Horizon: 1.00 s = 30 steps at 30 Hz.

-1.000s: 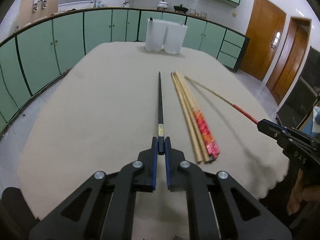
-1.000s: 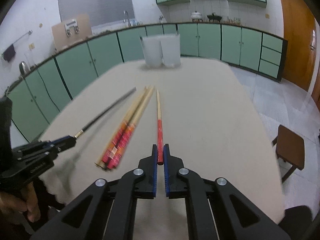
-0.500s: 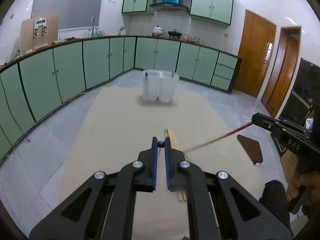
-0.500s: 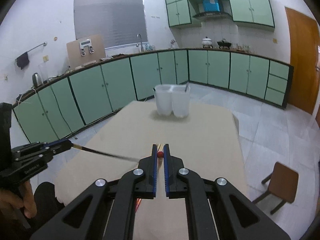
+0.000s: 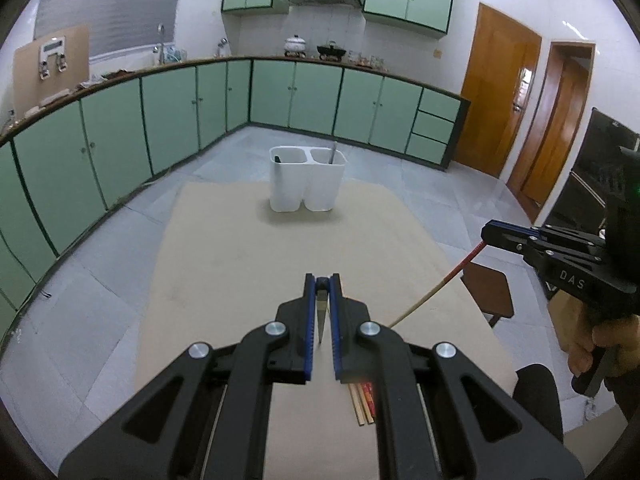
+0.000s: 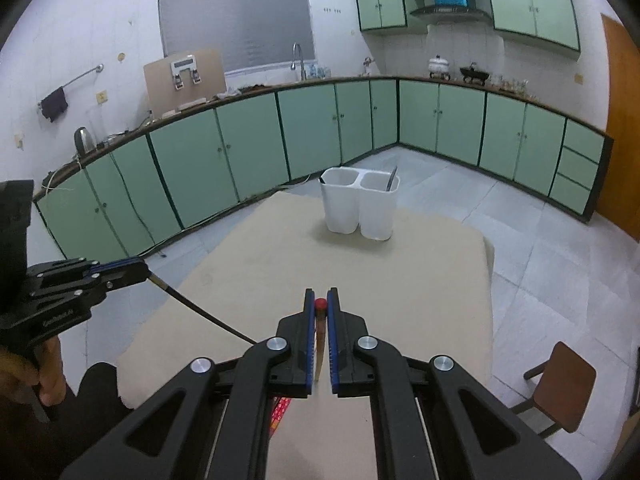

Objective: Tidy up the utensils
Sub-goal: 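Carry both chopsticks to the white holder and lower them into it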

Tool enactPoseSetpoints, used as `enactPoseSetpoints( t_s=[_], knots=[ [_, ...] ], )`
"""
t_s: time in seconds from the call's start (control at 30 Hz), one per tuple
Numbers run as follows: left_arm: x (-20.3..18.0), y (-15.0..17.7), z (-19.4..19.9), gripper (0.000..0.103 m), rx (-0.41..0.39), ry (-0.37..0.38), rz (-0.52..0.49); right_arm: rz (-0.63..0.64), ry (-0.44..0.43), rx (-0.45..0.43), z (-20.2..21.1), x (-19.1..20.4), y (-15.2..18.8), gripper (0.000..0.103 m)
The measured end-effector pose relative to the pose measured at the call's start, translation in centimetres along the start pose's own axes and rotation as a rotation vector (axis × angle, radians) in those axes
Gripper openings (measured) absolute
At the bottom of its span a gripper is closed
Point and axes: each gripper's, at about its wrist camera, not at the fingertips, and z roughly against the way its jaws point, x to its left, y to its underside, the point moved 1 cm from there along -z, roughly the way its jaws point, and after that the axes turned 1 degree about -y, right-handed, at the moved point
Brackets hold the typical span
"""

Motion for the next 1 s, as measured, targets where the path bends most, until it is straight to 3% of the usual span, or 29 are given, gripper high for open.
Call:
enactPoseSetpoints(
  t_s=[0.37, 1.0],
  knots=[
    [2.4, -7.0, -1.2, 0.006, 0.019, 0.033, -0.009, 0.049, 0.008, 0.028, 0.4, -0.7, -5.3, 0.006],
    [3.0, -23.4, -3.6, 0.006, -0.174, -0.034, -0.034, 0.0, 0.081, -0.051, -2.2, -5.4, -21.7, 0.006]
  ],
)
